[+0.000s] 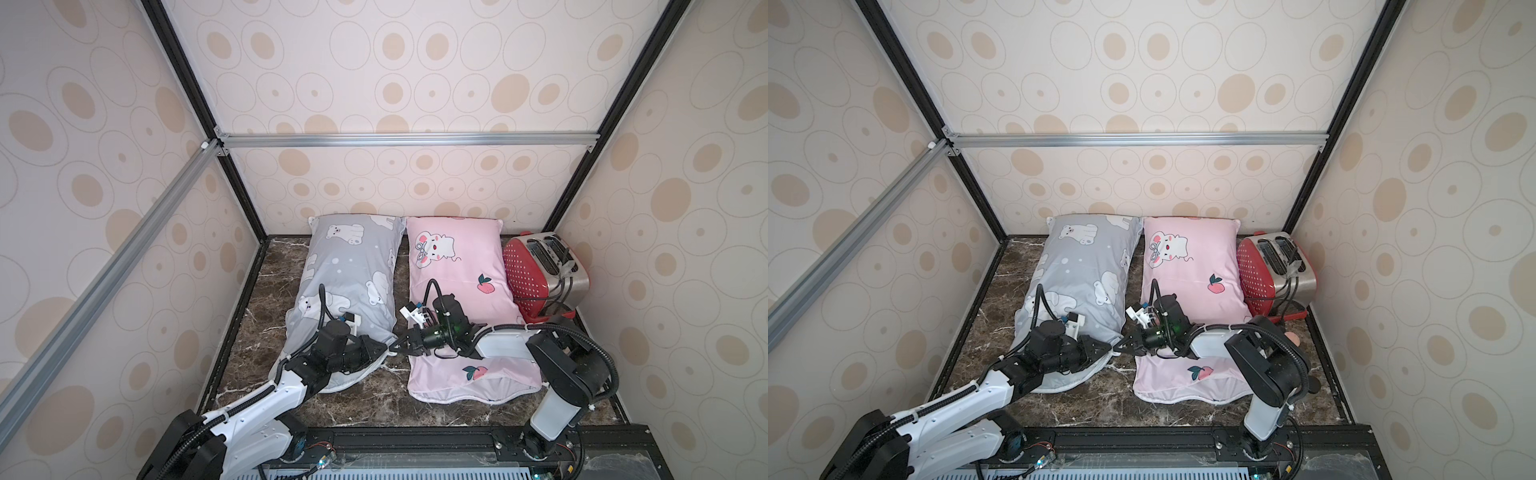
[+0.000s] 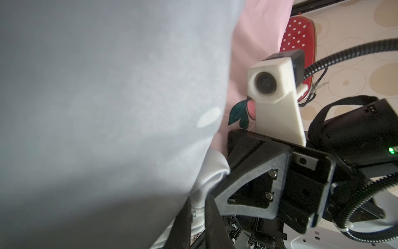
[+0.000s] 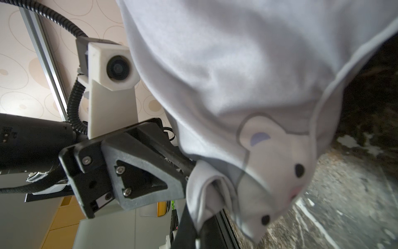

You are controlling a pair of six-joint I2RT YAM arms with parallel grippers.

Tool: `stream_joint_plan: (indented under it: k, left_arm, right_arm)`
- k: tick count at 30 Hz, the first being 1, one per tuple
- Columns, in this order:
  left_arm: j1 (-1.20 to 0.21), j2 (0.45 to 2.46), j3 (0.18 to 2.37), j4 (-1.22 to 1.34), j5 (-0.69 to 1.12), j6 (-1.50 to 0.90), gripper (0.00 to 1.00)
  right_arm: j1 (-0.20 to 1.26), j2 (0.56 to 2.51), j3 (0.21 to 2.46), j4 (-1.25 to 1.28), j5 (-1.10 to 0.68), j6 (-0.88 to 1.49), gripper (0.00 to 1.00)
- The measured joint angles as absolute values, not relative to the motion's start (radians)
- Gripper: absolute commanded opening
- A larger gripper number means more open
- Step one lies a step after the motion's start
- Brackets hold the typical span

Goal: Zip up pillowcases
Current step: Zip the zipper on the pillowcase.

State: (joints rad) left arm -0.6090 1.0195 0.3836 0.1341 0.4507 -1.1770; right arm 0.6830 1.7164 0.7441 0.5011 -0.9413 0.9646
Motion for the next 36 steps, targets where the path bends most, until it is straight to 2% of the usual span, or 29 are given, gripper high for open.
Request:
stream_joint_plan:
  k: [10,24,36]
  left_arm:
    - [-0.609,1.019,0.384,0.112,0.447,-1.161,0.00]
    - [-0.611,0.976,0.413,-0.090,0.369,-1.050,0.00]
    - [-0.614,0.925,0.419,-0.346,0.161,-0.985,0.00]
  right_arm:
    - [0.683,1.716,0.744,0.503,-0.939,0.978,0.00]
    - [0.683,1.644,0.748,0.389,-0.890,0.948,0.00]
    - [0.683,1.551,0.764,0.178,-0.834,0.847,0.00]
